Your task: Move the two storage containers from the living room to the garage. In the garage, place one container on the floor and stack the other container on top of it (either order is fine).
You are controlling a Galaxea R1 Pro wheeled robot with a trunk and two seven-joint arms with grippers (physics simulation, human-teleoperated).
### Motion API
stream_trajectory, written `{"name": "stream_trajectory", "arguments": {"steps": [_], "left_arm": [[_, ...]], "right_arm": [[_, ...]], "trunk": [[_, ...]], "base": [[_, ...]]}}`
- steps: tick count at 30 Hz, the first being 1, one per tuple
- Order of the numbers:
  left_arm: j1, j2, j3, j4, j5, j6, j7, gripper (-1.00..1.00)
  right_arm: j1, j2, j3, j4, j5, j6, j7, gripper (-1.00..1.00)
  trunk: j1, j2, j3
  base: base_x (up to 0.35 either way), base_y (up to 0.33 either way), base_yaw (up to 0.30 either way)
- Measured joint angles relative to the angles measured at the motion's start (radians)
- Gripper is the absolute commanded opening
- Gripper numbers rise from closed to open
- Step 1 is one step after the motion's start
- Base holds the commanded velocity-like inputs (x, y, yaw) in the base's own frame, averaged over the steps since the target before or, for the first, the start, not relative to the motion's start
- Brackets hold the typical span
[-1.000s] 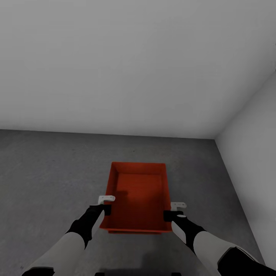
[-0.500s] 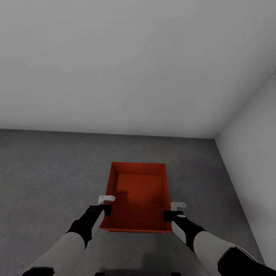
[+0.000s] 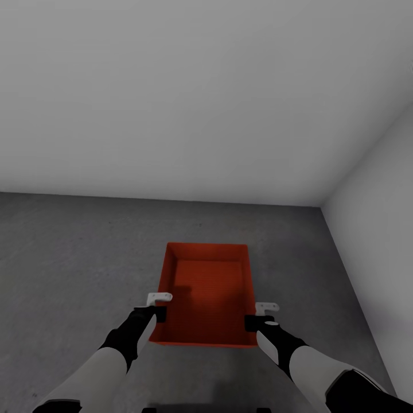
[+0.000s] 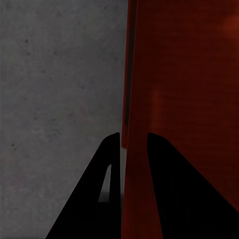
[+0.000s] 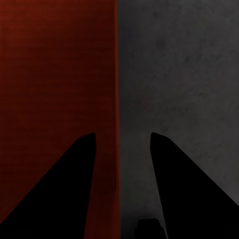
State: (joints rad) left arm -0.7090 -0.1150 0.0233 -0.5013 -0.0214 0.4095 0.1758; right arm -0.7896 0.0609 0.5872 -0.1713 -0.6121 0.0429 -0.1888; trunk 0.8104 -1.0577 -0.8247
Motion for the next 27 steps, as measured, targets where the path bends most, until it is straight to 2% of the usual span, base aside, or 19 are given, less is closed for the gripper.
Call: {"name": "stream_trajectory", "arguments": {"steps": [19, 27], "left_arm": [[0.000, 0.000, 0.000, 0.000, 0.000, 0.000, 0.000, -1.00], [0.000, 0.000, 0.001, 0.000, -0.001, 0.000, -0.001, -1.00]], "right_arm": [[0.000, 0.000, 0.000, 0.000, 0.000, 0.000, 0.000, -1.00], [0.000, 0.000, 0.000, 0.000, 0.000, 0.000, 0.000, -1.00]], "trunk": [[0.000, 0.000, 0.000], [0.031, -0.056, -0.025]], "base": [[0.000, 0.000, 0.000], [0.000, 0.000, 0.000]]}}
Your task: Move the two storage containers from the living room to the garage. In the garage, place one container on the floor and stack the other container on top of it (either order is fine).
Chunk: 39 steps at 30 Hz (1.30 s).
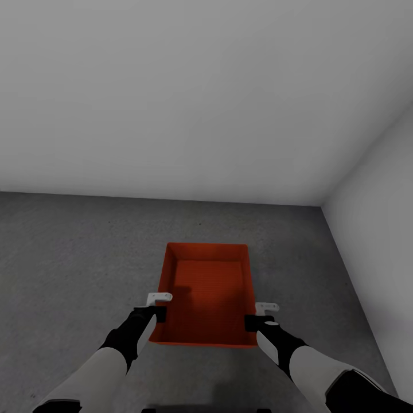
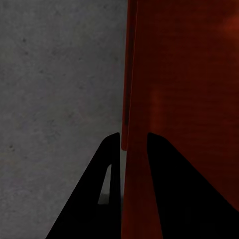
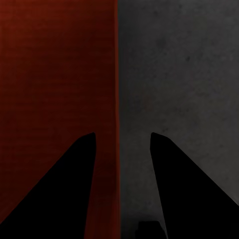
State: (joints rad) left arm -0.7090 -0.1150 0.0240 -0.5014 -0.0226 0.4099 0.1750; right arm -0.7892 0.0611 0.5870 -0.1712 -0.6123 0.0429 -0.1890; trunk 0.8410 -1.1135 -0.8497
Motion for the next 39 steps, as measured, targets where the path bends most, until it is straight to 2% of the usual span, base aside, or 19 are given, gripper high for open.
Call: {"name": "stream_trajectory", "arguments": {"steps": [15, 39], "left_arm": [[0.000, 0.000, 0.000, 0.000, 0.001, 0.000, 0.001, -1.00], [0.000, 0.000, 0.001, -0.001, -0.003, 0.000, -0.001, -1.00]], "right_arm": [[-0.001, 0.000, 0.001, 0.000, 0.000, 0.000, 0.000, -1.00], [0.000, 0.000, 0.002, 0.001, -0.003, -0.001, 0.000, -1.00]], "trunk": [[0.000, 0.000, 0.000], [0.092, -0.168, -0.075]], "base": [[0.000, 0.000, 0.000], [0.000, 0.000, 0.000]]}}
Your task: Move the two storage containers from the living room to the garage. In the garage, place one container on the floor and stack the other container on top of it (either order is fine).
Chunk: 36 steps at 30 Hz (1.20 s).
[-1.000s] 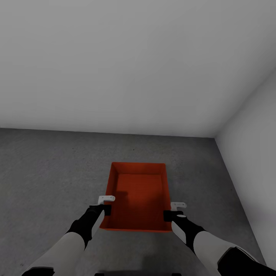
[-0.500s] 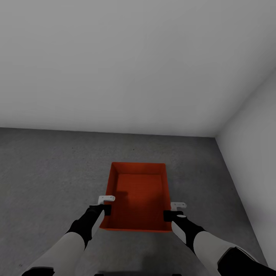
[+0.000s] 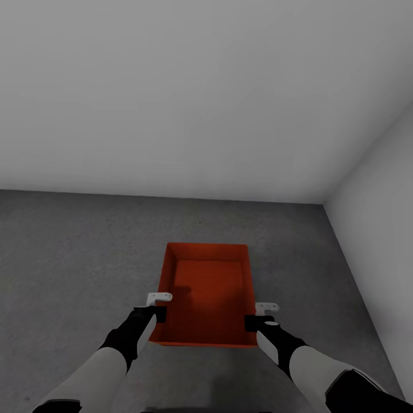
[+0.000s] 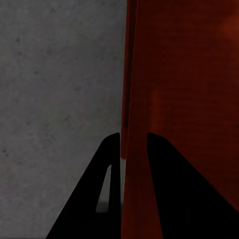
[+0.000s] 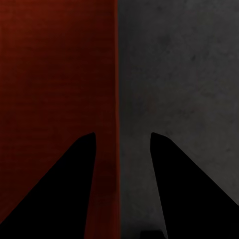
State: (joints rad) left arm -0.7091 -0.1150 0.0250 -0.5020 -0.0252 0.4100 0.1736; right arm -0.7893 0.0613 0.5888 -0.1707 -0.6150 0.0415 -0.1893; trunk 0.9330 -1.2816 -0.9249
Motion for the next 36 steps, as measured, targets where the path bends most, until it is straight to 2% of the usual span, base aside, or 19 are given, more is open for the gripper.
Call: {"name": "stream_trajectory", "arguments": {"steps": [5, 13, 19, 23, 34, 36], "left_arm": [[0.000, 0.000, -0.001, 0.000, 0.002, 0.000, 0.000, -1.00], [0.000, 0.001, -0.002, 0.000, 0.004, 0.000, 0.001, -1.00], [0.000, 0.000, -0.002, 0.000, 0.003, 0.000, 0.001, -1.00], [0.000, 0.000, -0.001, 0.000, 0.003, 0.000, 0.001, -1.00], [0.000, 0.000, -0.001, 0.000, 0.002, 0.000, 0.001, -1.00], [0.000, 0.000, -0.001, 0.000, 0.002, 0.000, 0.001, -1.00]], "right_arm": [[0.000, 0.000, 0.000, 0.000, 0.000, 0.000, 0.000, -1.00], [0.000, 0.000, 0.000, 0.000, 0.001, 0.000, -0.001, -1.00], [0.000, 0.000, 0.000, 0.000, 0.000, 0.000, 0.000, -1.00], [0.000, 0.000, 0.000, 0.000, 0.000, 0.000, 0.000, -1.00], [0.000, 0.000, 0.000, 0.000, 0.000, 0.000, 0.000, -1.00], [0.000, 0.000, 0.000, 0.000, 0.001, 0.000, 0.000, -1.00]], "trunk": [[0.019, -0.035, -0.016], [0.019, -0.035, -0.016], [0.042, -0.077, -0.034], [0.042, -0.077, -0.035], [0.084, -0.154, -0.069], [0.084, -0.154, -0.069]], "base": [[0.000, 0.000, 0.000], [0.000, 0.000, 0.000], [0.000, 0.000, 0.000], [0.000, 0.000, 0.000], [0.000, 0.000, 0.000], [0.000, 0.000, 0.000]]}}
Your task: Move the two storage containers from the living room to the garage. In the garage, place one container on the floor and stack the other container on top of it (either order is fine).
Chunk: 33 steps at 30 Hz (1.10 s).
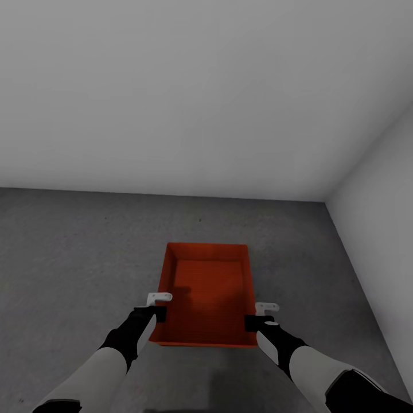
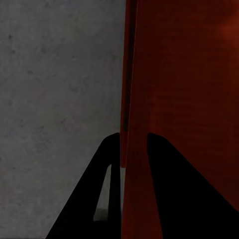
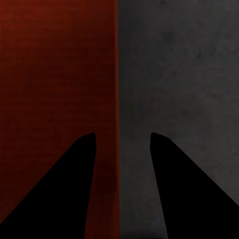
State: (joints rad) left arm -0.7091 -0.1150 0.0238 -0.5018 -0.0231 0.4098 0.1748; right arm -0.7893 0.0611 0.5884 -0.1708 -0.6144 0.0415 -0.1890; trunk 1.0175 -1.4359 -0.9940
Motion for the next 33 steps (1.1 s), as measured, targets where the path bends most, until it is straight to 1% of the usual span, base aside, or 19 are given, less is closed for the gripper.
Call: {"name": "stream_trajectory", "arguments": {"steps": [4, 9, 16, 20, 21, 33], "left_arm": [[0.000, 0.001, -0.001, 0.000, 0.002, 0.000, 0.000, -1.00], [0.000, 0.001, 0.000, 0.000, 0.001, 0.000, 0.000, -1.00], [0.000, 0.001, -0.001, 0.000, 0.002, 0.000, 0.000, -1.00], [0.000, 0.001, -0.001, 0.000, 0.002, 0.000, 0.000, -1.00], [0.000, 0.001, -0.001, 0.000, 0.003, -0.003, -0.001, -1.00], [0.000, 0.001, -0.001, 0.000, 0.002, -0.003, -0.001, -1.00]], "right_arm": [[0.000, 0.001, 0.000, 0.000, 0.000, 0.000, -0.001, -1.00], [0.000, 0.001, 0.001, 0.000, -0.001, 0.000, -0.001, -1.00], [0.000, 0.001, 0.000, 0.000, 0.000, 0.000, -0.002, -1.00], [0.000, 0.001, 0.000, 0.000, 0.000, 0.000, -0.002, -1.00], [0.000, 0.001, -0.007, -0.002, 0.010, 0.000, -0.001, -1.00], [0.000, 0.001, -0.006, -0.002, 0.009, 0.000, -0.002, -1.00]], "trunk": [[0.000, 0.000, 0.000], [0.019, -0.035, -0.016], [0.019, -0.035, -0.016], [0.034, -0.063, -0.028], [0.038, -0.070, -0.031], [0.038, -0.070, -0.031]], "base": [[0.000, 0.000, 0.000], [0.000, 0.000, 0.000], [0.000, 0.000, 0.000], [0.000, 0.000, 0.000], [0.000, 0.000, 0.000], [0.000, 0.000, 0.000]]}}
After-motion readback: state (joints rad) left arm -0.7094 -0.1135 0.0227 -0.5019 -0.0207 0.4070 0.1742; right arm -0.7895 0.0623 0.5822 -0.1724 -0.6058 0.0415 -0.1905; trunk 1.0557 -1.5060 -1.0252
